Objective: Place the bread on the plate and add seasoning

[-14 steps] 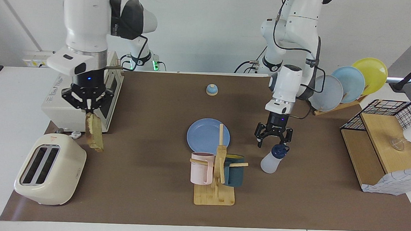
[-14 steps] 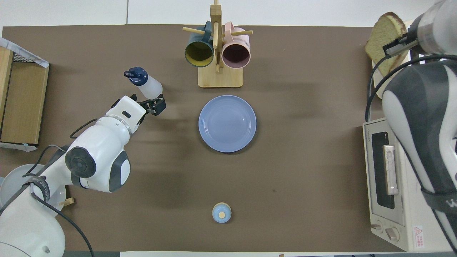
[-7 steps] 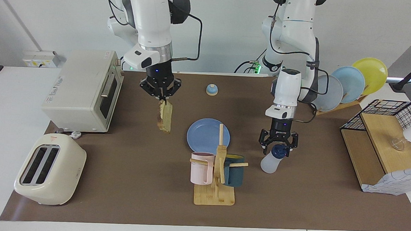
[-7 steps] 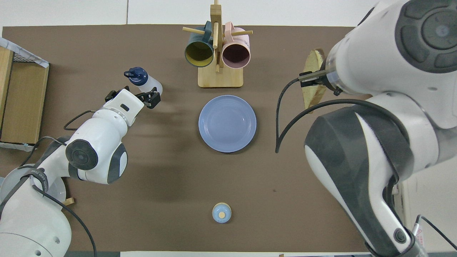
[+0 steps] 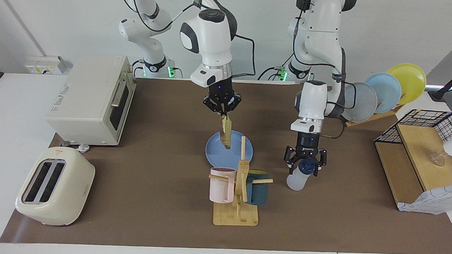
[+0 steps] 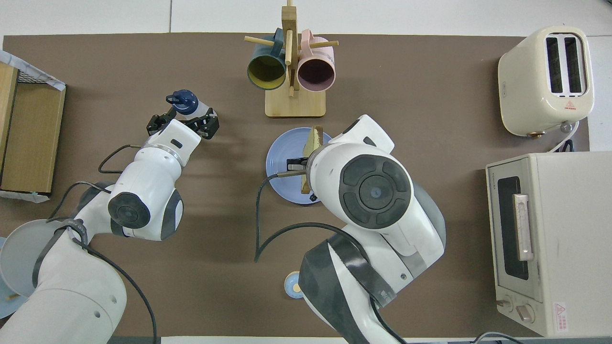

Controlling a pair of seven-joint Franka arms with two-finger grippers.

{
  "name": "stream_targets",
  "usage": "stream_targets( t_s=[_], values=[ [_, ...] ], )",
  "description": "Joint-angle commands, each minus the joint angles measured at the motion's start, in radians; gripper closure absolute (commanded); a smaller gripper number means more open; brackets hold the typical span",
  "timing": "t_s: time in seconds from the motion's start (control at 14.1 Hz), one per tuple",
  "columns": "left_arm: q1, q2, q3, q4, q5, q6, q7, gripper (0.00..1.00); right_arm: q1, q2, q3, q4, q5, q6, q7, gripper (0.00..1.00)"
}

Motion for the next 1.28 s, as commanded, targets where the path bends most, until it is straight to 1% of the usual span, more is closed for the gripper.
stream_targets(
  t_s=[0.0, 0.14, 0.28, 0.36, 0.57, 0.71, 0.93, 1.21],
  values=[
    [-0.025, 0.043, 0.022, 0.014, -0.025, 0.057, -0.018, 0.0, 0.023, -0.004, -0.006, -0.077, 0.017, 0.1, 0.0, 1.0],
    [-0.028, 0.047, 0.022, 0.013, -0.045, 0.066, -0.021, 0.0, 0.02, -0.007, -0.006, -0.118, 0.017, 0.157, -0.009, 1.0],
    [-0.052, 0.066, 0.022, 0.033, -0.105, 0.068, -0.021, 0.0, 0.019, -0.015, -0.006, -0.158, 0.017, 0.206, -0.015, 1.0],
    [-0.056, 0.081, 0.022, 0.047, -0.111, 0.066, -0.021, 0.0, 0.016, -0.02, -0.006, -0.187, 0.017, 0.234, -0.017, 1.0],
    [-0.056, 0.087, 0.023, 0.065, -0.113, 0.066, -0.019, 0.0, 0.014, -0.032, -0.007, -0.261, 0.017, 0.309, -0.021, 1.0],
    [-0.054, 0.102, 0.023, 0.077, -0.113, 0.068, -0.019, 0.0, 0.003, -0.038, -0.007, -0.273, 0.017, 0.309, -0.05, 1.0],
    [-0.051, 0.13, 0.028, 0.1, -0.113, 0.066, -0.013, 0.0, -0.02, -0.055, -0.007, -0.322, 0.017, 0.32, -0.052, 1.0],
    [-0.043, 0.142, 0.029, 0.113, -0.107, 0.068, -0.011, 0.0, -0.049, -0.067, -0.007, -0.355, 0.017, 0.318, -0.055, 1.0]
  ],
)
